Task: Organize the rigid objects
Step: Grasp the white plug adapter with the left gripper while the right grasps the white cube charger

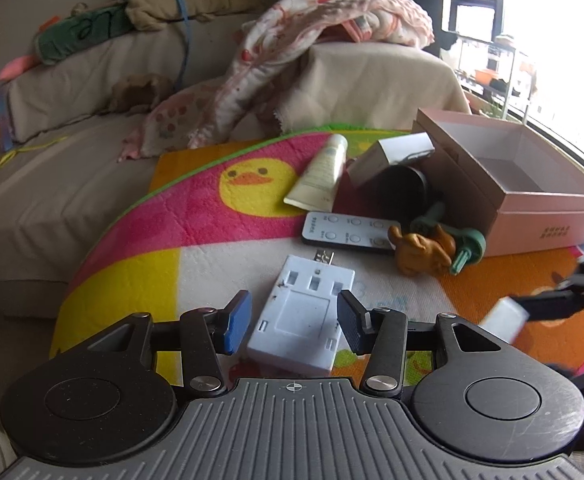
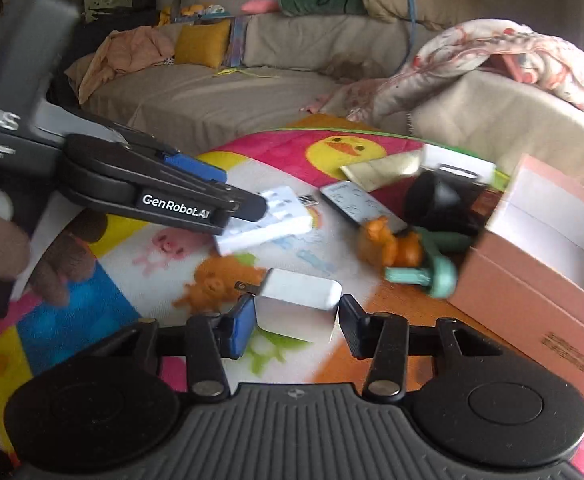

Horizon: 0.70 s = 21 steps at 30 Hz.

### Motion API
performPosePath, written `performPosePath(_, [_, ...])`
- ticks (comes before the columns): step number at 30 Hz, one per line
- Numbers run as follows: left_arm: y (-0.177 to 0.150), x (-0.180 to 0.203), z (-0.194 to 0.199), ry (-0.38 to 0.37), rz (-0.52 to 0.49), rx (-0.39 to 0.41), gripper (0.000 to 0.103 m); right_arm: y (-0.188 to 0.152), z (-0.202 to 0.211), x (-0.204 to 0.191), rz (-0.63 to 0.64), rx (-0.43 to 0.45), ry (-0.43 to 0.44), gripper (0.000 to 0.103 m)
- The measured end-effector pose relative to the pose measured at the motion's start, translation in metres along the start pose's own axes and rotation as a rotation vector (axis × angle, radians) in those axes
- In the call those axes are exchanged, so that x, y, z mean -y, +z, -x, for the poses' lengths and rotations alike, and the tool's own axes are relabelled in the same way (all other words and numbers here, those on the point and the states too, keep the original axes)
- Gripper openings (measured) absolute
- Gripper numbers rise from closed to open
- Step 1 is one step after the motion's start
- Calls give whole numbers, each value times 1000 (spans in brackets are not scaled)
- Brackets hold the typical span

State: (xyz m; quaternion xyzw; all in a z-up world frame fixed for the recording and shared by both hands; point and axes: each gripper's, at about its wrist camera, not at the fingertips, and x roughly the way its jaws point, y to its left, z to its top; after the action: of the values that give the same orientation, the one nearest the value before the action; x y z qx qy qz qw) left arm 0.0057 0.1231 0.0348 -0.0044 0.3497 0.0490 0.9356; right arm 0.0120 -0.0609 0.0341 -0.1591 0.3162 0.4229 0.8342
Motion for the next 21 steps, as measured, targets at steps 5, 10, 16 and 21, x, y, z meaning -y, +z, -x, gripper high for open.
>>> performPosePath(5, [-5,2,-7,-27,-33,6,56,-22,29,39,-28,-39,-74,45])
performPosePath(10, [-13,16,-14,-70,-101,-26,56,-39,42,63,-56,-31,-227,59])
performPosePath(16, [-10,14,-21,-25,-69,5,57,-48,48,57,-118,11,-216,81])
performPosePath(21, [-11,19,-22,-19,-97,30,53,-46,29,52,-164,16,-275,81])
